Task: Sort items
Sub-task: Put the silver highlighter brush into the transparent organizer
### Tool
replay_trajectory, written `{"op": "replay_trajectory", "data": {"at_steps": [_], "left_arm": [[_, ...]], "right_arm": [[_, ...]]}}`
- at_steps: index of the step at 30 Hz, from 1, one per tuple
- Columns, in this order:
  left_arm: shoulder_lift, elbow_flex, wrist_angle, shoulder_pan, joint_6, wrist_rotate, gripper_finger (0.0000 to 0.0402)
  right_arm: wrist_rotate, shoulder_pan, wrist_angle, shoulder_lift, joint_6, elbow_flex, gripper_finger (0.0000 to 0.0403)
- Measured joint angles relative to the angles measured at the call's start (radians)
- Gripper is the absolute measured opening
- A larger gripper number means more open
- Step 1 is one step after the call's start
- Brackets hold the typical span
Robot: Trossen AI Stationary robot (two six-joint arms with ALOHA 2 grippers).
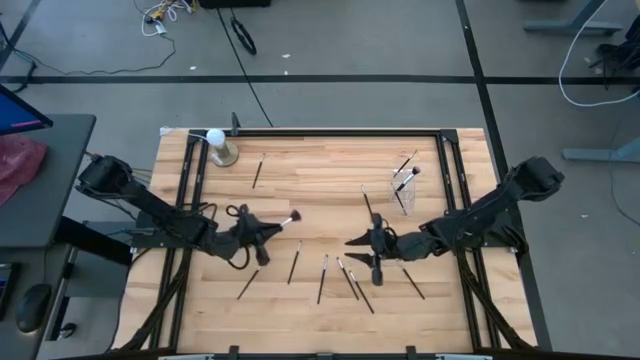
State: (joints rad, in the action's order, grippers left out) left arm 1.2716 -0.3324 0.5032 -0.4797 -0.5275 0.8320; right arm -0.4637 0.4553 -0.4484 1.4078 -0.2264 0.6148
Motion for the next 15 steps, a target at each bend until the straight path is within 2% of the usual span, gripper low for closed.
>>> {"op": "replay_trajectory", "data": {"at_steps": [3, 8, 12, 15], "left_arm": [[0.0, -0.068, 0.01, 0.0, 0.132, 0.002, 0.0018], [0.0, -0.161, 0.011, 0.001, 0.3, 0.008, 0.0019], [0.002, -0.205, 0.013, 0.002, 0.366, 0.009, 0.0018], [0.03, -0.215, 0.04, 0.008, 0.404, 0.009, 0.0019]], "right_arm": [[0.0, -0.031, -0.108, 0.078, -0.018, 0.0, 0.0141], [0.0, -0.081, -0.407, 0.237, -0.001, 0.0, 0.0168], [0.0, -0.124, -0.617, 0.323, 0.006, 0.0, 0.0188], [0.002, -0.147, -0.684, 0.349, 0.007, 0.001, 0.0197]]}}
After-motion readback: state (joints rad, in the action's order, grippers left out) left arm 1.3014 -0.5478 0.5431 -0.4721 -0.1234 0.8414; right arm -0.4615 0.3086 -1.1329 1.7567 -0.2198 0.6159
